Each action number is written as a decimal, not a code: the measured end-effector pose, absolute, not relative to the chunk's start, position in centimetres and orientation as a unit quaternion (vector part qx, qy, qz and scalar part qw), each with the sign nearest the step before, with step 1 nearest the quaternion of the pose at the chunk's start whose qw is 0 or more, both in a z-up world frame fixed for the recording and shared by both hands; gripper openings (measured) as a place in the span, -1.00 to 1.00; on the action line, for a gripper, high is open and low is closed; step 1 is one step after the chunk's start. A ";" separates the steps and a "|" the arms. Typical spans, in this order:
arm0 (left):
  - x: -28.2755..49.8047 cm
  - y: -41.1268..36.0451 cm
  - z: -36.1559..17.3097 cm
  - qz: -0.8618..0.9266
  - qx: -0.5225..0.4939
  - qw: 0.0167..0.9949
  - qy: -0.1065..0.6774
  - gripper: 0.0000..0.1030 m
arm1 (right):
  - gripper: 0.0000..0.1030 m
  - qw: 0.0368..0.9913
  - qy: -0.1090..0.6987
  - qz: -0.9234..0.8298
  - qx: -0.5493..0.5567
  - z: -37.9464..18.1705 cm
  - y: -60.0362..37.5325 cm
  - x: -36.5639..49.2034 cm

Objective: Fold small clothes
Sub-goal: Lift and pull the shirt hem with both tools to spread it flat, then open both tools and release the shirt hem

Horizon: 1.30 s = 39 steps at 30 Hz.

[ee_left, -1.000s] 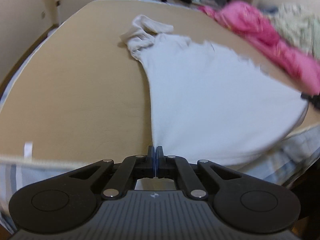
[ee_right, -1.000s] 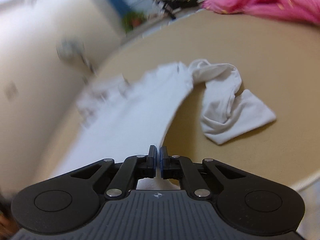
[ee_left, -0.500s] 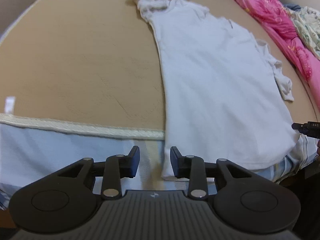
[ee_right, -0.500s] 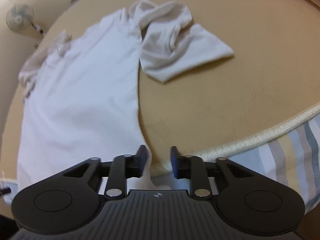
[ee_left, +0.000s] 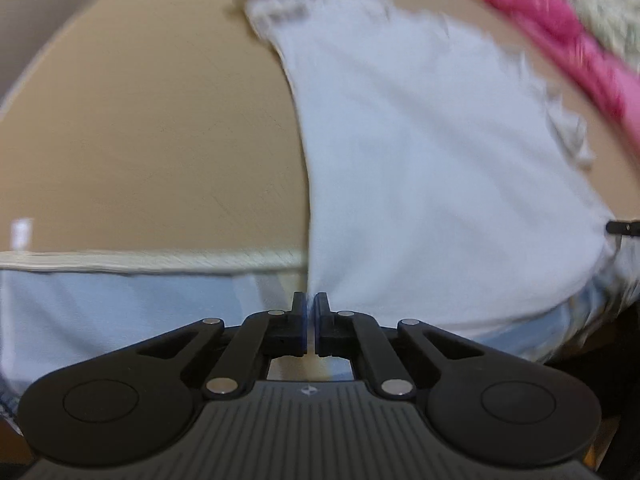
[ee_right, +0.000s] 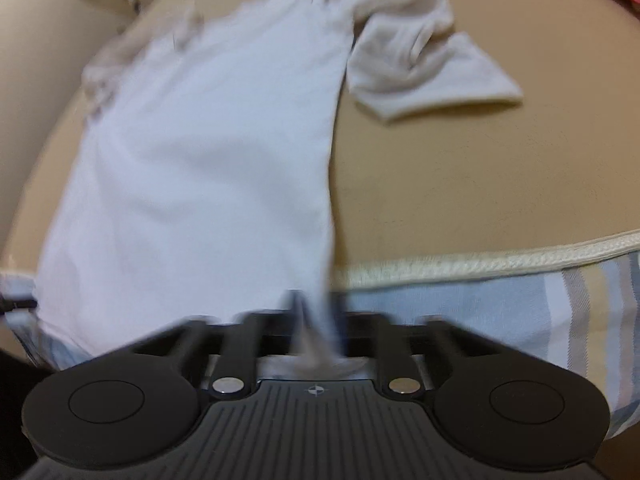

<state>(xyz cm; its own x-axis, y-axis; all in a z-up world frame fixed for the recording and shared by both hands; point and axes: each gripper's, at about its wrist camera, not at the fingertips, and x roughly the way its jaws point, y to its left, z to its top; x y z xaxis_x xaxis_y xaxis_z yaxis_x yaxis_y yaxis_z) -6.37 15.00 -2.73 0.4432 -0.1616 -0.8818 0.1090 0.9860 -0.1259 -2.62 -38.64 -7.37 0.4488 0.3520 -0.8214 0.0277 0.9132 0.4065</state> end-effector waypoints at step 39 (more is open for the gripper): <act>0.3 10.6 5.6 -0.043 0.082 0.949 0.302 -0.15 | -0.45 0.816 0.354 -0.137 0.435 -8.3 -47.1 8.5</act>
